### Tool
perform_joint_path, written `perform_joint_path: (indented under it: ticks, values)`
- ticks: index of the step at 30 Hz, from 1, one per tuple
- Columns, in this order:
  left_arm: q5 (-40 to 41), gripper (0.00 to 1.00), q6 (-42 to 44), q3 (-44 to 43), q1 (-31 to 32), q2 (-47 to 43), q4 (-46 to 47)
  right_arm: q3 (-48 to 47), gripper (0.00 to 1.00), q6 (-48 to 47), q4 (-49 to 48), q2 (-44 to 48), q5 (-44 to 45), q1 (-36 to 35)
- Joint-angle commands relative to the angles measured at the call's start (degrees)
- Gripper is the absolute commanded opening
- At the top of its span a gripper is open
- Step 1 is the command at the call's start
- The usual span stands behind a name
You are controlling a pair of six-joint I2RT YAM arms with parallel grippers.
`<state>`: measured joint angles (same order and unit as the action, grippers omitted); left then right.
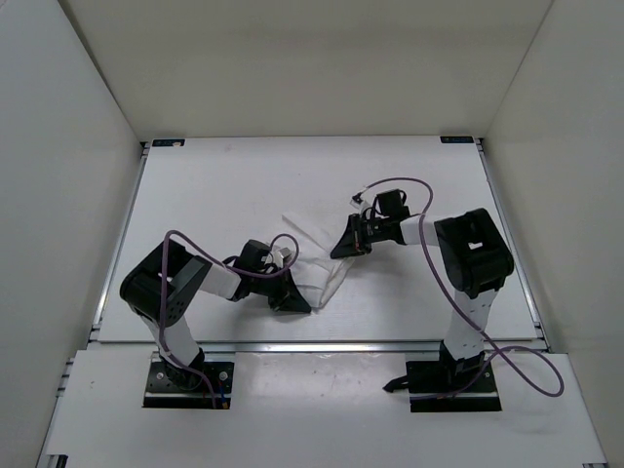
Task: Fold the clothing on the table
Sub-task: Fold the skirt
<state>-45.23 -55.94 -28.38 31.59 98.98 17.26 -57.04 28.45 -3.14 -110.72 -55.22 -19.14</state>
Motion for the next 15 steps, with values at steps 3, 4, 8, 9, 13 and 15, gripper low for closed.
perform_joint_path:
  ticks: [3, 4, 8, 9, 13, 15]
  values:
    - [0.1, 0.00, 2.0, -1.1, -2.1, -3.3, -4.1, -4.7, 0.00, -3.7, 2.6, 0.6, -0.2, 2.2]
    - [-0.3, 0.00, 3.1, -1.9, -2.0, -6.7, -6.7, -6.2, 0.00, -4.1, 3.1, 2.2, -0.1, 2.5]
    - [2.2, 0.01, 11.1, -8.2, -7.1, -20.9, -23.5, -12.2, 0.00, -4.0, 6.4, 8.1, 2.0, 3.0]
    - [3.0, 0.07, 12.9, -9.4, -9.8, -25.1, -25.1, -14.3, 0.00, -4.8, 7.1, 8.6, 3.1, 3.2]
    - [5.7, 0.36, 15.3, -9.8, -20.9, -37.4, -33.1, -21.1, 0.15, -8.2, 15.6, 11.1, 6.9, 4.5]
    - [9.0, 0.40, 16.3, -9.7, -21.6, -42.1, -34.6, -23.0, 0.18, -11.1, 18.9, 11.3, 8.5, 4.4]
